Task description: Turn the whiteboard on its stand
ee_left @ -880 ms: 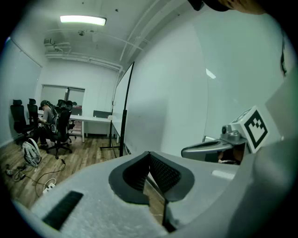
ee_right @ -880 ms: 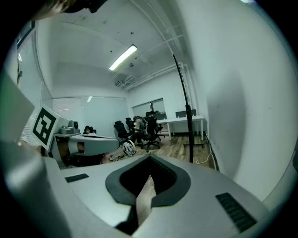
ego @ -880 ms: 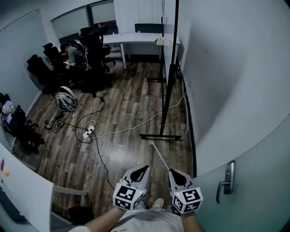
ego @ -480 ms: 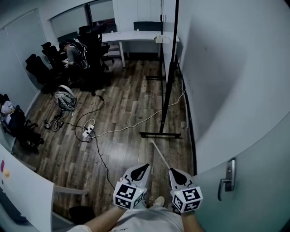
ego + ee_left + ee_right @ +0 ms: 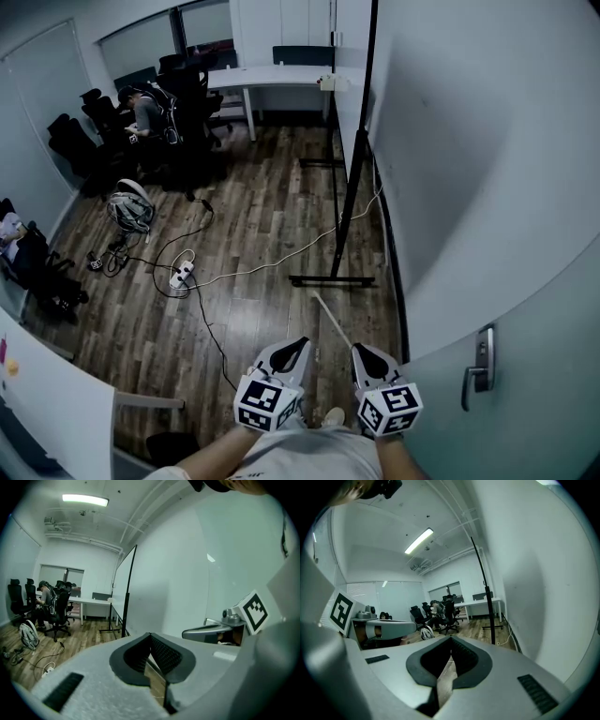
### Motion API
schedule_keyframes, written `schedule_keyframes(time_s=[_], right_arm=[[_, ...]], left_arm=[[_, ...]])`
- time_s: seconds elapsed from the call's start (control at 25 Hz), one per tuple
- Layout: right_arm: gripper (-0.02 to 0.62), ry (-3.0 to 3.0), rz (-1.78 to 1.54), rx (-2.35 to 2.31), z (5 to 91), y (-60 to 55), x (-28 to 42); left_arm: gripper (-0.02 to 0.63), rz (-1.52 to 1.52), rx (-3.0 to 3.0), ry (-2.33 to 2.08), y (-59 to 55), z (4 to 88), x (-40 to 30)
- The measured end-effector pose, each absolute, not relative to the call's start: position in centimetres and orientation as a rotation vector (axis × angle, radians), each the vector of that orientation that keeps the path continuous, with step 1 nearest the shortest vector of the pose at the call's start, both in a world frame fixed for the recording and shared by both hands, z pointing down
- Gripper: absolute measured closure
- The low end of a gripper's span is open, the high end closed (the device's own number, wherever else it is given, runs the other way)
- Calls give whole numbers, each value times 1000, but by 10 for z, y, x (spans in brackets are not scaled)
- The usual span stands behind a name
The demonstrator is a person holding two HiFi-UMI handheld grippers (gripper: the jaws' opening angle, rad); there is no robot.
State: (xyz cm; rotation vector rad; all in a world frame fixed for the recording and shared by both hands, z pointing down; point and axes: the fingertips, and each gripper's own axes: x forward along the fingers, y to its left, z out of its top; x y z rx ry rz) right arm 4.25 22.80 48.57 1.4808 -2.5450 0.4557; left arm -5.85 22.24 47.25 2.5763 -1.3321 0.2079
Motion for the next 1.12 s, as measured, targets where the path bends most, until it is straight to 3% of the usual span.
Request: schedule_keyframes(time_s=[0.4, 1.12], right_arm=[[588, -2546, 433, 1463, 483, 219, 1], [588, -2567, 453, 1434, 499, 114, 12]], left_arm=[[595, 200, 2605, -1279, 217, 474, -88], [595, 219, 2594, -1328, 114, 481, -83]])
